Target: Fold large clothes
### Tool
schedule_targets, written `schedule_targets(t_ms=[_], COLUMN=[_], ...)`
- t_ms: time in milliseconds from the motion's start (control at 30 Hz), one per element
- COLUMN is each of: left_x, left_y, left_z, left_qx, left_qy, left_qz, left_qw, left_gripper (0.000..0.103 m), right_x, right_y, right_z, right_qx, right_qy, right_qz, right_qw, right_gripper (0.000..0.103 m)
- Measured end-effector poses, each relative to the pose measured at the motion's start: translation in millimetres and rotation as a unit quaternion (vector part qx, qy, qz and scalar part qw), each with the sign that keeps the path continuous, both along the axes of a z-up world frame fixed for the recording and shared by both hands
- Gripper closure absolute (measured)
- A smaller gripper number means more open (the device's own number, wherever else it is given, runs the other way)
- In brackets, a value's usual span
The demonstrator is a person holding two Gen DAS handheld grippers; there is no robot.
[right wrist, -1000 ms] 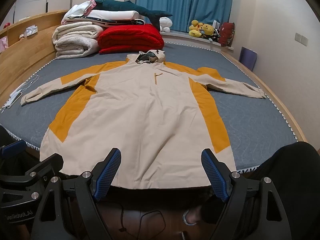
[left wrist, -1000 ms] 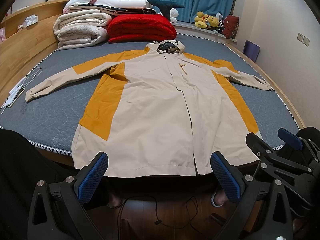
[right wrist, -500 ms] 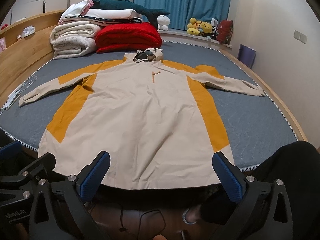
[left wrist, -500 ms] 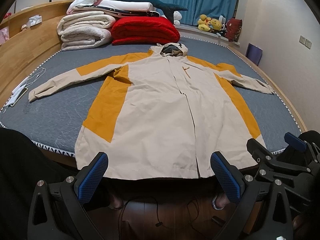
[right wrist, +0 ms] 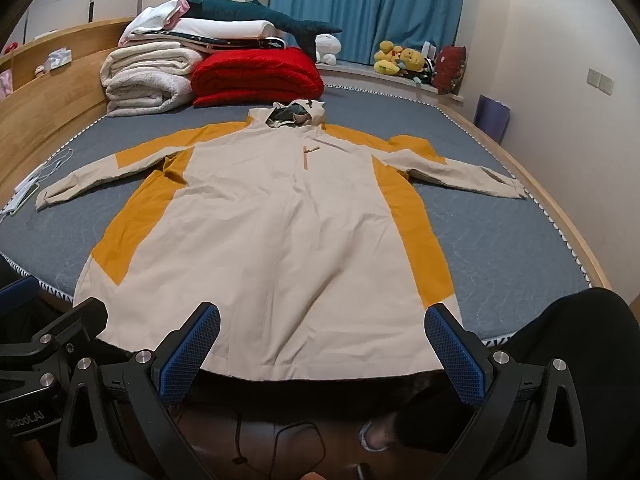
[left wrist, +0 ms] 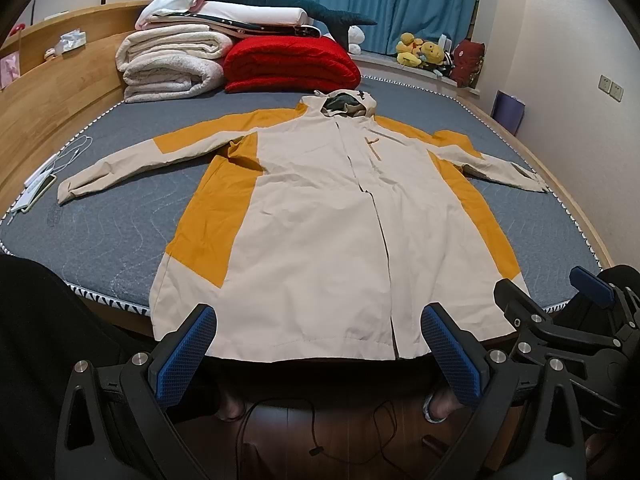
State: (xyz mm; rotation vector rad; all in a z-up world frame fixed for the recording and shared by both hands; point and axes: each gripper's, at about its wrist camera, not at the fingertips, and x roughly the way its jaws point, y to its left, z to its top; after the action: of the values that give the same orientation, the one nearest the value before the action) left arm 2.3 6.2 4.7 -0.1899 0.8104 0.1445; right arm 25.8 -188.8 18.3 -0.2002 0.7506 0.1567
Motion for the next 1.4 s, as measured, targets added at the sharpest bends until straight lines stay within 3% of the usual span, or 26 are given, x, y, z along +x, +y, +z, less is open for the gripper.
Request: schedule_targets(t_ms=[400, 633, 700, 867, 1100, 1267, 1400], left_x=[-1, -6, -9, -1, 37, 89, 137], left_y=[-2, -1, 0, 7, 38, 73, 111], left_z=[5, 27, 37, 76, 106, 108, 105], left_qx=[0.0, 0.024, 0.036, 0.062, 0.045, 0.057, 0.076], left_qy=[-0.008, -0.043, -0.066, -0.114, -0.131, -0.144, -0.156], left_qz=[-0.001, 0.003, 0.004, -0.004, -0.01, -0.013, -0.01], left_qw=[1.0, 0.9988, 0.9972, 0.9916, 0.9903, 0.9879, 0.9848], left_gripper=[0.001, 0.001, 0.005, 0.026, 0.031, 0.055, 0.063], right_x=[0, -3, -3, -1, 12, 48, 94], right_y=[-2, -1, -3, -9, -19, -5, 5], right_z=[1, 6, 13, 40, 84, 103, 116], right_qx=[0.005, 0.01, 0.016, 0.041, 0.063, 0.047, 0.055], right_qy=[-0.003, -0.011, -0.023, -0.068, -0.141, -0.166, -0.169], right_qz=[0.001, 0.006, 0.004, 0.001, -0.003, 0.019, 0.041], right_qw=[1.0, 1.0, 1.0, 0.997, 0.988, 0.985, 0.983], right_gripper=[0.001, 0.001, 0.001, 0.001, 0.004, 0.01, 0.029])
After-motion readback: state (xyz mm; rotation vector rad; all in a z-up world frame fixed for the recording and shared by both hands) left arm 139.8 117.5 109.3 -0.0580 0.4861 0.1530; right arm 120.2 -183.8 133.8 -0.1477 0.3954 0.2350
